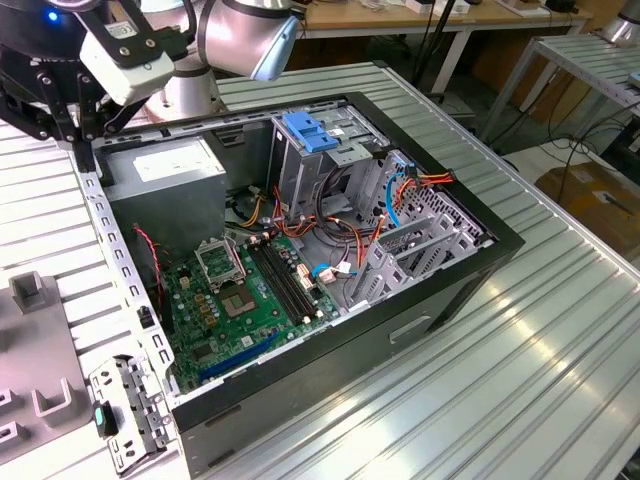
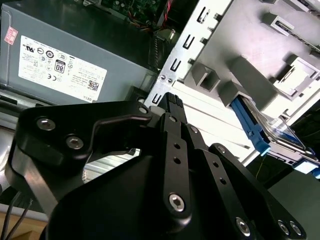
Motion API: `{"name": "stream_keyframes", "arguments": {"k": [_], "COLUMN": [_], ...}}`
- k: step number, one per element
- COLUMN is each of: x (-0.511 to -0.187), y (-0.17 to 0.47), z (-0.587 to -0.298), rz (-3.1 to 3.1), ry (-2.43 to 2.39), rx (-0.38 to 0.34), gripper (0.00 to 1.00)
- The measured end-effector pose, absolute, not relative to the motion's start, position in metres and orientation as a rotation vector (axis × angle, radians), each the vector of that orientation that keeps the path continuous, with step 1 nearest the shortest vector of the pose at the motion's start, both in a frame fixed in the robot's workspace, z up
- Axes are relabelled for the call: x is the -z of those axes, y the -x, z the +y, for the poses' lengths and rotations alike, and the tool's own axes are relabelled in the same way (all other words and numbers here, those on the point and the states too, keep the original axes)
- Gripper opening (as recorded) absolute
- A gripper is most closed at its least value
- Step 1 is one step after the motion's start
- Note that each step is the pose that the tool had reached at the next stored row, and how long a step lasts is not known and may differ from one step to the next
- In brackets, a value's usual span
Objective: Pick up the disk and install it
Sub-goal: 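Reach for the disk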
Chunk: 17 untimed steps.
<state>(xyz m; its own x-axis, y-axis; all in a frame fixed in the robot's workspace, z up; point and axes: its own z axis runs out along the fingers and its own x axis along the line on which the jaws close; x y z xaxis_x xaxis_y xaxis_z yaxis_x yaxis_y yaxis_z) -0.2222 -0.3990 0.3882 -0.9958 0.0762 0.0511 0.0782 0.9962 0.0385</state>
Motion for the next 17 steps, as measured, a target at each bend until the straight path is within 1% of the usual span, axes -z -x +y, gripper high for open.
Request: {"name": "stream_keyframes", "arguments": {"k": [17], "x": [-0.387], "y": [0.267], "z": [-0.399], "rz": [-3.088], "ry": [0.119], "rx": [0.063], "gripper": [0.11]}}
